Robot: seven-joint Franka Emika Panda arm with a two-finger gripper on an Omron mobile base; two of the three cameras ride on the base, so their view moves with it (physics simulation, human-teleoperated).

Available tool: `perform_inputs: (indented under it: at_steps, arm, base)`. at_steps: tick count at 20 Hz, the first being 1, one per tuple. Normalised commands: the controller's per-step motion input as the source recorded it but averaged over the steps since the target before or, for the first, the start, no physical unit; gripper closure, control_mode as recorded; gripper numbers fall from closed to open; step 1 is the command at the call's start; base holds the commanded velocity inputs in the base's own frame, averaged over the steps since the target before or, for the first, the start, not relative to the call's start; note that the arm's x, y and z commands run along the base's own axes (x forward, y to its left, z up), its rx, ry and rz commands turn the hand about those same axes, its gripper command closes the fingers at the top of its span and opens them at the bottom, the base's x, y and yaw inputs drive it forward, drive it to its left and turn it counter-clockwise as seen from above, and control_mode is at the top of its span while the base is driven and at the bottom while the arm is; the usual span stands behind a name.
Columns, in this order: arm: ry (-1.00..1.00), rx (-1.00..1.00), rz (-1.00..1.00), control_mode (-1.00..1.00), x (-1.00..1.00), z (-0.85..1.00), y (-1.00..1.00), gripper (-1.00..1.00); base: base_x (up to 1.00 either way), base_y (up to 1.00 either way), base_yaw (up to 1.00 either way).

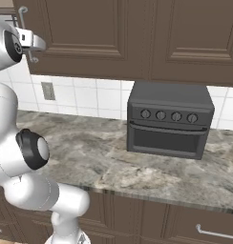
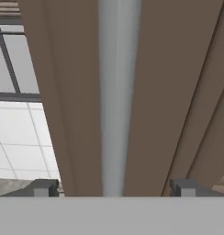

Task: Open the cabinet and move the ladle to the pot. Then close the cabinet.

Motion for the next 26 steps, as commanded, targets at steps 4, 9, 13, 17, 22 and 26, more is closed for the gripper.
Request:
perform_inputs:
  at_steps: [4,9,13,17,22,26]
  arm:
    - [-0.02,-0.01,0.0,-1.0,0.31,-0.51,-0.01,1.0]
    - [-0.01,0.0,0.0,-1.0,0.44,-0.5,-0.02,1.0]
    - [0.0,-0.01,0.0,-1.0,0.6,-0.43,0.0,1.0]
    - [0.0,-0.02,0.0,-1.0,0.59,-0.37,0.0,1.0]
    - [0.0,-0.05,0.0,-1.0,0.52,-0.23,0.12,1.0]
    - [0.0,-0.08,0.0,-1.0,0.27,-0.06,0.36,1.0]
  base:
    - [0.0,0.0,0.0]
    - [0.0,0.0,0.0]
    - [0.0,0.0,0.0]
    - [0.0,0.0,0.0]
    - [0.0,0.0,0.0]
    - [0.0,0.0,0.0]
